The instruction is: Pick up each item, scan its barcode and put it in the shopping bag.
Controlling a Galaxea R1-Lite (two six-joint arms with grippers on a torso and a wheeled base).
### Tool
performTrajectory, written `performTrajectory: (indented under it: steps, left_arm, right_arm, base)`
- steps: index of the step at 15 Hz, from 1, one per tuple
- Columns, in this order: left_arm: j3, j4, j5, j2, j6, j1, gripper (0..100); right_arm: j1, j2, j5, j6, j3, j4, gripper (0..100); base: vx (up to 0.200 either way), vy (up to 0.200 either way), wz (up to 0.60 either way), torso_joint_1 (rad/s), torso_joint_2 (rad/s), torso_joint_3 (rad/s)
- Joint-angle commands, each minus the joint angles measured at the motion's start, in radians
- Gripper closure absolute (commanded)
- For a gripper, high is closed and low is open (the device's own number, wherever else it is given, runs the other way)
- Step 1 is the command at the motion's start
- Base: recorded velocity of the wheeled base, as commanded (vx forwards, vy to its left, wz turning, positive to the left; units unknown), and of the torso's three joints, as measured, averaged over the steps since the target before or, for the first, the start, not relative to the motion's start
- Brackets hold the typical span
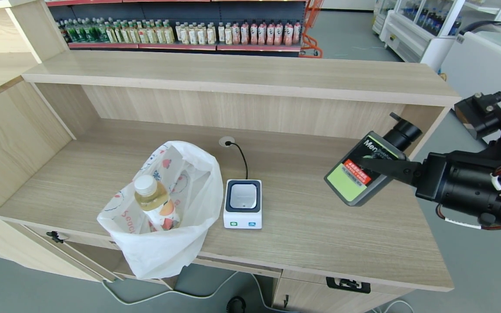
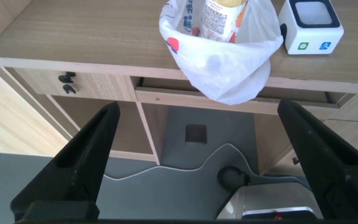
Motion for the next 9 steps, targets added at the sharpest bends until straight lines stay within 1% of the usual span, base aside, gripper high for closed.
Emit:
performTrajectory:
  steps: [1,3,9]
  left_arm:
    - [0.0,-0.001,0.0,0.0,0.002,0.0,0]
    - [0.0,0.001,0.0,0.0,0.0,0.0,0]
    - [0.0,0.001,0.0,0.0,0.002,0.0,0]
  right_arm:
    - [0.001,0.007,0.021,0.001,-0.006,-0.002,100]
    - [0.001,-0.003,0.036,0.02,-0.008,-0.002,100]
    - [0.003,0.007,0.031,0.024,-0.004,-0.002,100]
  base:
    - [0.0,0.2,0.0,-0.002,0.0,0.007]
    - [0.0,0.2,0.0,0.002,0.0,0.002]
    - [0.0,0.2,0.0,0.004,0.0,0.004]
